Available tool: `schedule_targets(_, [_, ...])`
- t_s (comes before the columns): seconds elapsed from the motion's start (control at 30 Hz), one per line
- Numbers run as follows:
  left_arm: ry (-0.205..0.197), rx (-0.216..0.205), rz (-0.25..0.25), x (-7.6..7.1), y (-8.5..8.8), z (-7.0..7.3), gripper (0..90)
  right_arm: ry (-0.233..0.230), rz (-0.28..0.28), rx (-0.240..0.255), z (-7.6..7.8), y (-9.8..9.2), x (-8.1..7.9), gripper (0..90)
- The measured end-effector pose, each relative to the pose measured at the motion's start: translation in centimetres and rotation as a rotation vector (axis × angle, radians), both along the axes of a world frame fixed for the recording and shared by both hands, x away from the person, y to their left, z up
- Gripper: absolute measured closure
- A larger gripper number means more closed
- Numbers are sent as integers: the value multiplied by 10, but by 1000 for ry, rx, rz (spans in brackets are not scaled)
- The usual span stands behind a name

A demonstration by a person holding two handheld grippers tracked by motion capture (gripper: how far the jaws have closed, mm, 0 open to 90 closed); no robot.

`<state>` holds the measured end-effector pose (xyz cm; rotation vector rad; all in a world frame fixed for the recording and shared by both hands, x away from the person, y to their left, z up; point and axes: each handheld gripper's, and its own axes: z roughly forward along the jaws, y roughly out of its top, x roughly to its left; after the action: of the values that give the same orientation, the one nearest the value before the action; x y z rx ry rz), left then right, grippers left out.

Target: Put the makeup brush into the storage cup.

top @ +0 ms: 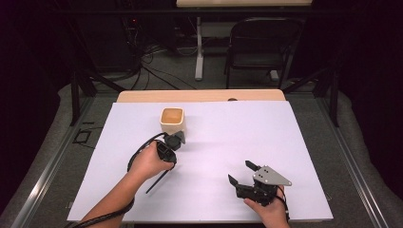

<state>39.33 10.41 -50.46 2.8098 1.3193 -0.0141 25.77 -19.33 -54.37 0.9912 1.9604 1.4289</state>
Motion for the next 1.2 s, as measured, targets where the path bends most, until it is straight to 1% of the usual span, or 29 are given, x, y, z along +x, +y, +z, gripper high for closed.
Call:
schedule_targets(0.2, [1,-7,-1,0,0,2,837,-3,-1,1,0,0,0,201])
schedule_targets(0.37, [-8,-16,-5,-1,1,5,837,-3,-2,1,0,0,0,202])
schedule_targets(0.5, [-20,-29,-15,-3,2,11,837,-2,-2,1,0,0,0,202])
schedule_targets(0.6, [-32,-51,-17,-5,2,18,838,0,-3,-1,0,0,0,202])
schedule_targets(0.63, [-44,-61,-20,-6,2,20,838,2,-2,-4,0,0,0,202])
schedule_targets(0.9, [-74,-112,-22,-8,4,33,838,2,-4,-4,0,0,0,202])
schedule_targets(1.0, [-92,-132,-26,-9,6,39,838,2,-3,-4,-1,0,0,202])
schedule_targets(1.03, [-92,-143,-20,-10,6,40,838,3,-3,-5,-1,0,0,202])
schedule_targets(1.2, [-118,-157,-23,-11,10,47,838,4,-3,-6,-1,0,0,203])
